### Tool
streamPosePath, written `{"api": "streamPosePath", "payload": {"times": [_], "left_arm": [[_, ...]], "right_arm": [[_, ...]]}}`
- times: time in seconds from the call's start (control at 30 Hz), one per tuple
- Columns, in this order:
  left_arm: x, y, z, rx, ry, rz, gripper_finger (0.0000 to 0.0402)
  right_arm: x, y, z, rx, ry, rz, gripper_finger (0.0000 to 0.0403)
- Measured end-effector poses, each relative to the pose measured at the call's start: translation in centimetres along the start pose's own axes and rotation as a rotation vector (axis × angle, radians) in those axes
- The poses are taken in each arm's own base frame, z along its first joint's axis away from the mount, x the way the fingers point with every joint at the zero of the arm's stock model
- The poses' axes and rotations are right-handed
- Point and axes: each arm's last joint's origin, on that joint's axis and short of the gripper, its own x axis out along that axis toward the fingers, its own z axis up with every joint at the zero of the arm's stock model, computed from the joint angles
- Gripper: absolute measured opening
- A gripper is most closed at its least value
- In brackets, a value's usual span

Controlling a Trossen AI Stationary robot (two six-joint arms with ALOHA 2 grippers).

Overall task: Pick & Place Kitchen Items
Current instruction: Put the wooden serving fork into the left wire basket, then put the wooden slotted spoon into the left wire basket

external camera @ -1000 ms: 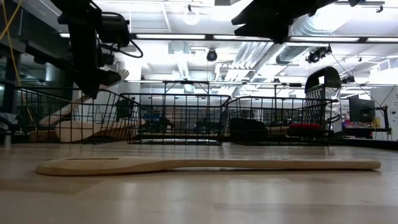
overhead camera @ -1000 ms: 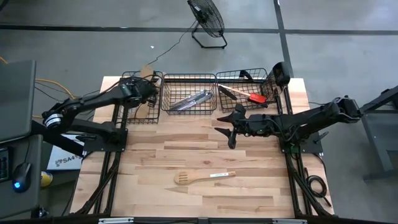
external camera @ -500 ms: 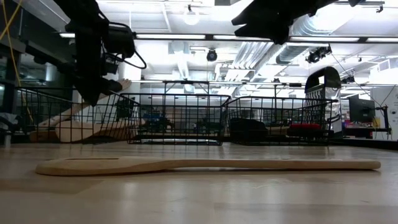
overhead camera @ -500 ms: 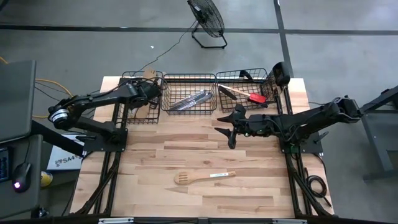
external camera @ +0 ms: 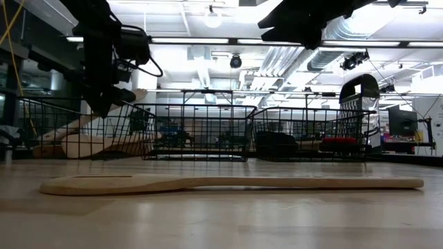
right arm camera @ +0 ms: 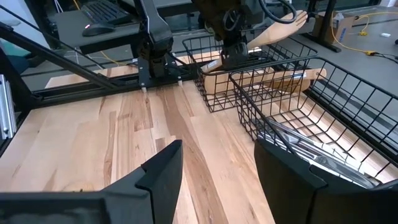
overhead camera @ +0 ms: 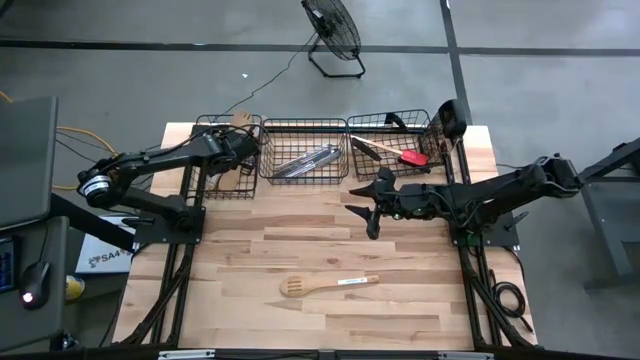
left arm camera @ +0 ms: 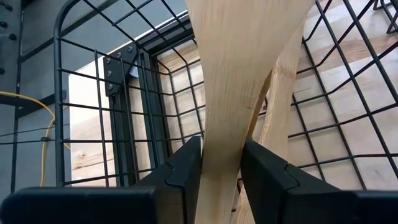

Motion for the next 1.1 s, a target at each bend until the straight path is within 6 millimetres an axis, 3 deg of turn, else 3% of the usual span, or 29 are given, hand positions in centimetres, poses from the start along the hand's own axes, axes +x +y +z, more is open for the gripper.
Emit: {"api": "streamPosePath", "payload": {"times": [0.77, 1.1], "left_arm": [[-0.01, 0.01, -0.10, 0.012, 0.015, -0.008, 0.0099], [-0.01, 0.13, -0.26, 0.050, 0.028, 0.001, 0.0186]], "right_arm": [[0.00, 0.01, 0.00, 0.002, 0.001, 0.003, 0.0191], [0.00, 0.01, -0.01, 0.002, 0.001, 0.003, 0.0191]]}}
